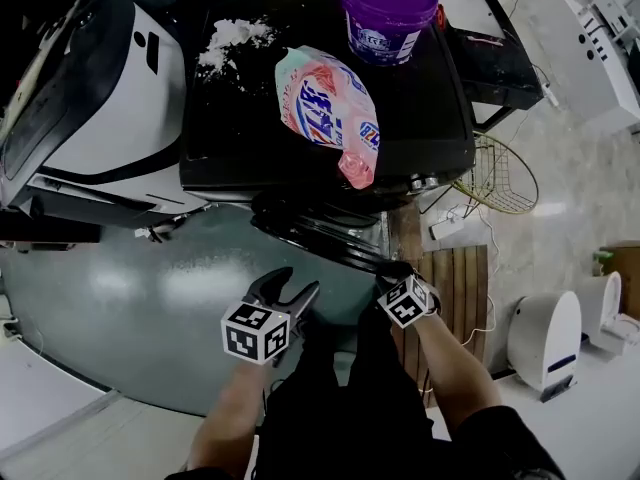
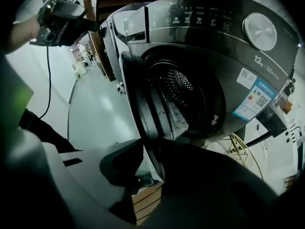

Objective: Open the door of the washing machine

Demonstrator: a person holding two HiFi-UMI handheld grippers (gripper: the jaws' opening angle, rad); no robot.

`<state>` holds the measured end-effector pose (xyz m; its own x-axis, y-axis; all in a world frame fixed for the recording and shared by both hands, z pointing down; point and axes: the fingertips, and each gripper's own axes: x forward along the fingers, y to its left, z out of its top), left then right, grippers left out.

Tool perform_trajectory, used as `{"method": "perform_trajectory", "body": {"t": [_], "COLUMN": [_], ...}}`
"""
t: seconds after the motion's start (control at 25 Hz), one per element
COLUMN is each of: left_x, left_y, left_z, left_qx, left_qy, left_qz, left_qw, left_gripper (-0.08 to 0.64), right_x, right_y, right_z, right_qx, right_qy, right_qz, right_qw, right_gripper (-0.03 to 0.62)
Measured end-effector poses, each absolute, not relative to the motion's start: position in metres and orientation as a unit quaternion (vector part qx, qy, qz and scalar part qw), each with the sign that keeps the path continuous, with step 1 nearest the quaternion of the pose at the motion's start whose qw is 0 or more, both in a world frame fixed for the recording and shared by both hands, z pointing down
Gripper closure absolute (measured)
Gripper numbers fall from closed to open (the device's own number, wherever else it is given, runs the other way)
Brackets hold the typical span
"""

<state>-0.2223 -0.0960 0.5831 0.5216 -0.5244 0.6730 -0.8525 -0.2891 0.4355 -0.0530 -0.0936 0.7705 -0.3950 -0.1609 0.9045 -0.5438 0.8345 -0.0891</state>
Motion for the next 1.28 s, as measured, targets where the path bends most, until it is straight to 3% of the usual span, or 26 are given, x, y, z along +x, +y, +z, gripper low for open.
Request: {"method": "perform_trajectory", "body": {"t": [0.32, 0.68, 1.28], "left_x": [-0.225, -0.265, -0.293], "left_y": [-0.084, -0.074, -0.047], "left_z": [0.553, 0.516, 0.455], "left_qx": [0.793, 0.804, 0.829], "left_qy": [-0.431, -0.443, -0.442], "left_qz": [0.189, 0.160, 0.123], "left_qw": [0.387, 0.361, 0.321], "left_gripper": [0.291, 0.299, 0.304], "right_x": [-0.063, -0.076, -0.103], "right_y": [-0.050, -0.035, -0.036], "right_z": [0.770, 0.744, 0.644], "right_qx": [0.237, 0.267, 0.311], "right_qy": [-0.788, -0.791, -0.825], "right_qz": [0.246, 0.277, 0.240], "right_qw": [0.512, 0.475, 0.406], "right_gripper": [0.467, 0.418, 0.413]}}
